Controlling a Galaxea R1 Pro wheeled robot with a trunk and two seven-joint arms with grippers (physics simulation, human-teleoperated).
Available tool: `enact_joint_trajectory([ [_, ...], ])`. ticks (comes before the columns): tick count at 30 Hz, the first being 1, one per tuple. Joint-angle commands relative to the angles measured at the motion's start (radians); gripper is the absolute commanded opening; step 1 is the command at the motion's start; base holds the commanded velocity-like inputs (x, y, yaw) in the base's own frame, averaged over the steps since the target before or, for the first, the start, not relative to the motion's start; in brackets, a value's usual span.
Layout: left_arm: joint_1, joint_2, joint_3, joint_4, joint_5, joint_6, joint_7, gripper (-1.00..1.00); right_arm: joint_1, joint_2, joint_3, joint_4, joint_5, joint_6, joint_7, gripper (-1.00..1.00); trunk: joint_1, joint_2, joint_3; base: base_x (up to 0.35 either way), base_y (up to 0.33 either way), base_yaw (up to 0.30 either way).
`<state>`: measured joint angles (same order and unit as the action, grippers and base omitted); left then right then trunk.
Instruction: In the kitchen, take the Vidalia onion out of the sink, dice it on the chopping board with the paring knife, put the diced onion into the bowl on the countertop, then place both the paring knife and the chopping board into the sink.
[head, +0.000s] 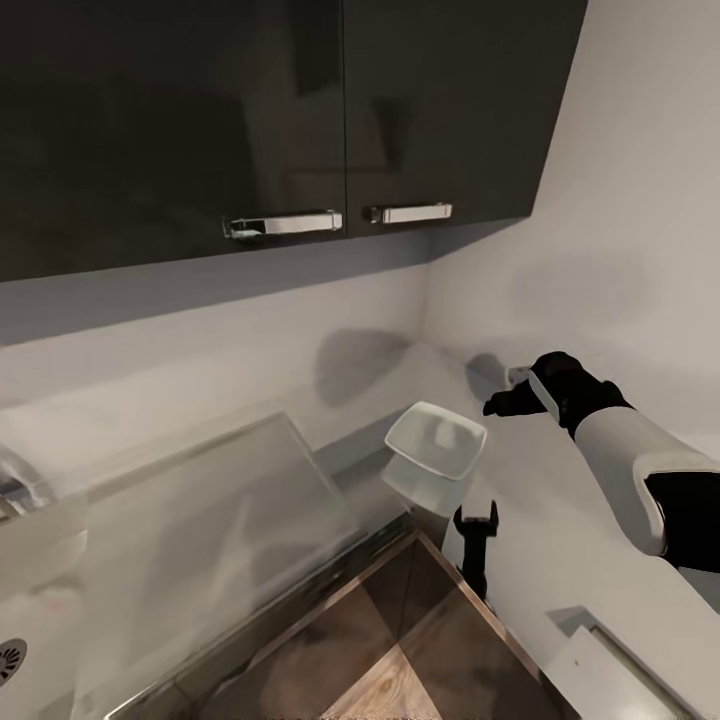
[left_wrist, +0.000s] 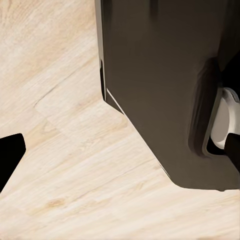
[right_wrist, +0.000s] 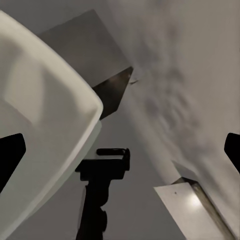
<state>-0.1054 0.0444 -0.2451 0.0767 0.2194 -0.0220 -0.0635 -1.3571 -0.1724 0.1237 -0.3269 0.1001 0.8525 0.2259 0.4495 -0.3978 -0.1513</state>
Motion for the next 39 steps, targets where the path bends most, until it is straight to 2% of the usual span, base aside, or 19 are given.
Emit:
enact_joint_trajectory([
  [1,-0.002,0.0,-0.008,0.003,0.011,-0.002,-0.005,1.0,-0.001,-0.001,0.005,-0.001,0.01,0.004,0.01,1.0,0.001,-0.002,-0.004,0.0,0.0,0.0],
  [26,-0.002,-0.001,-0.008,0.003,0.011,-0.002,-0.006,1.0,-0.001,-0.001,0.005,-0.002,0.007,0.003,0.018,1.0,0.001,-0.002,-0.044,0.0,0.0,0.0],
  [34,-0.001,-0.011,-0.008,0.003,0.01,-0.001,-0.007,1.0,-0.001,0.001,0.005,0.006,0.006,0.0,0.052,1.0,0.001,-0.002,-0.056,0.0,0.0,0.0],
  [39,-0.002,-0.013,-0.008,0.003,0.01,-0.001,-0.007,1.0,-0.001,0.0,0.005,0.059,0.005,-0.073,0.055,1.0,0.001,-0.002,-0.064,0.0,0.0,0.0],
])
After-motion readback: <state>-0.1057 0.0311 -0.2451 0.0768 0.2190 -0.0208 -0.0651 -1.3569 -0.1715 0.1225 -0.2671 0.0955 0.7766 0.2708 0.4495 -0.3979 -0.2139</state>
